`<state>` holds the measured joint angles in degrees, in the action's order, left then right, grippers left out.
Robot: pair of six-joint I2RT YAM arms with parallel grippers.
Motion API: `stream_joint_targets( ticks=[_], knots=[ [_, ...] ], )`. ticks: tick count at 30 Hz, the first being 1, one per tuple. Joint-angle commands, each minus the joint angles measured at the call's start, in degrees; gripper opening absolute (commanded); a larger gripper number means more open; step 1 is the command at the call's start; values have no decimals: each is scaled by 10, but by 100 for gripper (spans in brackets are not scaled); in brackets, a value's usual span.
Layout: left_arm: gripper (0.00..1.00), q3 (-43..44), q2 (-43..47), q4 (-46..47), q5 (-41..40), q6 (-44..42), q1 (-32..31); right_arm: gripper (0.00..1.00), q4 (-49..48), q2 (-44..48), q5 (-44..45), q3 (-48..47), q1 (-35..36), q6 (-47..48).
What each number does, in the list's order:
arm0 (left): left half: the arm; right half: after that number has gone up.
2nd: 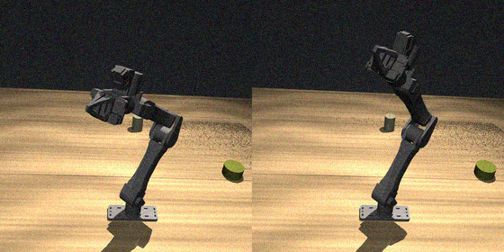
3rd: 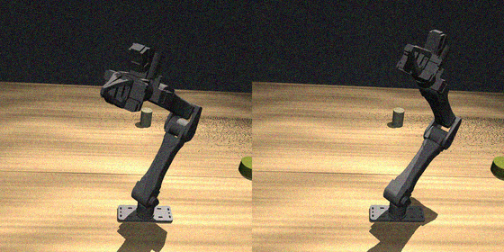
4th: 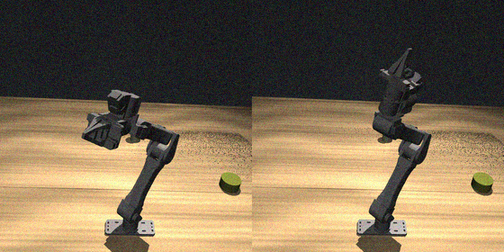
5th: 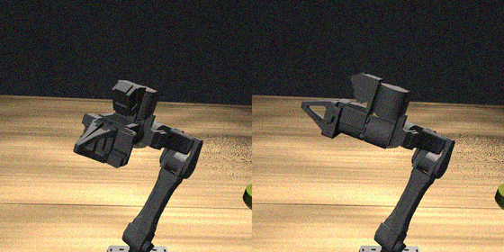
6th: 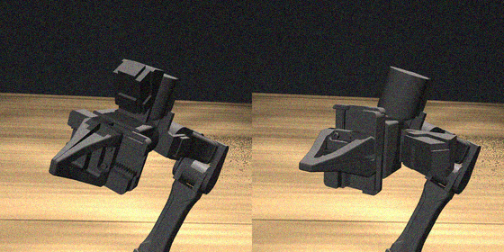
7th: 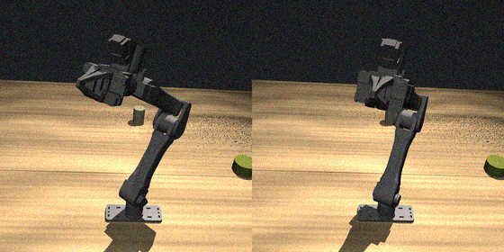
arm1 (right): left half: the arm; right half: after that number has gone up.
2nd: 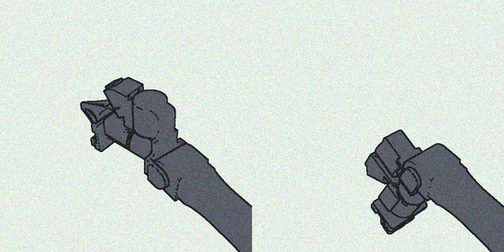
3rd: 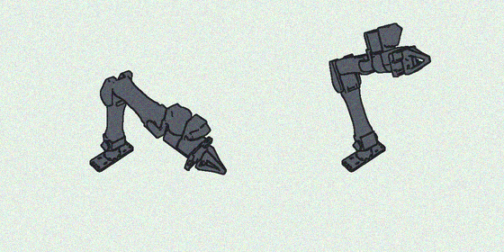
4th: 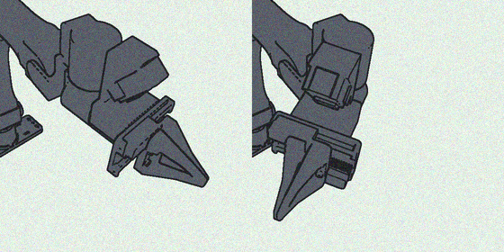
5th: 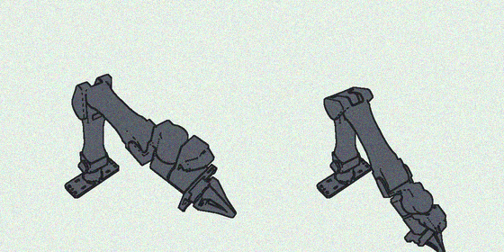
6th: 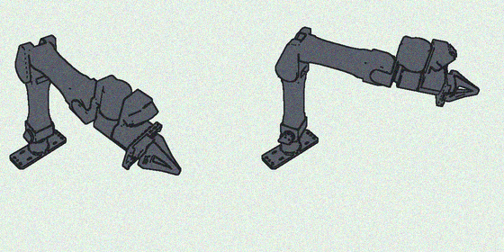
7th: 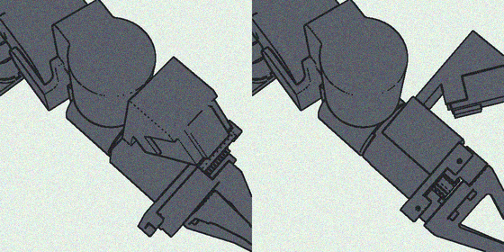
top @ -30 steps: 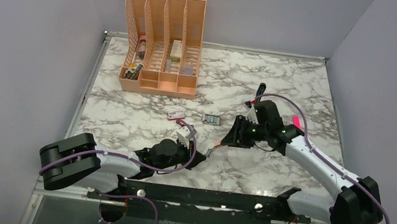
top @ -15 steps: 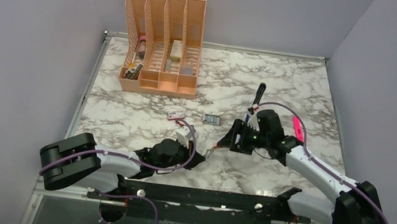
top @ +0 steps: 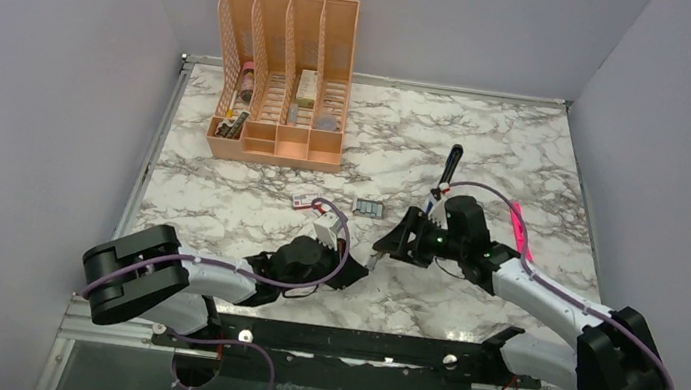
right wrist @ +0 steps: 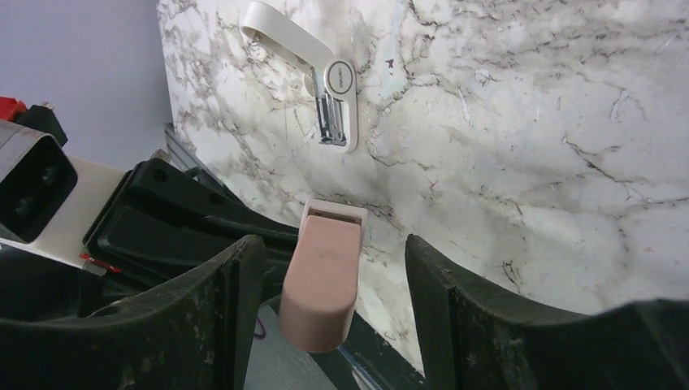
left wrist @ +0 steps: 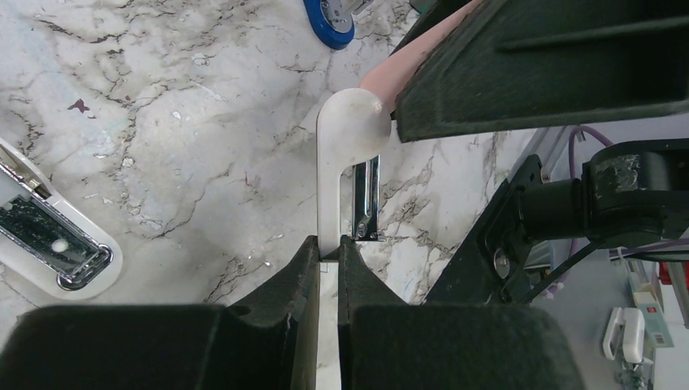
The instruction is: Load the staples into the stapler
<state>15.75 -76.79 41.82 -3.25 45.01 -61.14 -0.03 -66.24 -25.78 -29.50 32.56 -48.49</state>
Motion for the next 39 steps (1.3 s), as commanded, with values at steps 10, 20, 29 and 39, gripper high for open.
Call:
stream_joint_targets(
  ticks=[10, 20, 29, 39],
  knots=[
    [0, 16, -9, 40, 14, 4, 2, 49, -43, -45, 29, -10, 18, -17],
    [0, 16, -15, 52, 18, 5, 2, 34, -61, -73, 28, -12, 22, -33],
    [46, -9, -9, 50, -10, 24, 2, 25, 64, -91, 69, -56, 22, 31],
    [66, -12, 118, -78, -96, -14, 21, 24, 260, -128, 158, -150, 23, 151]
  ],
)
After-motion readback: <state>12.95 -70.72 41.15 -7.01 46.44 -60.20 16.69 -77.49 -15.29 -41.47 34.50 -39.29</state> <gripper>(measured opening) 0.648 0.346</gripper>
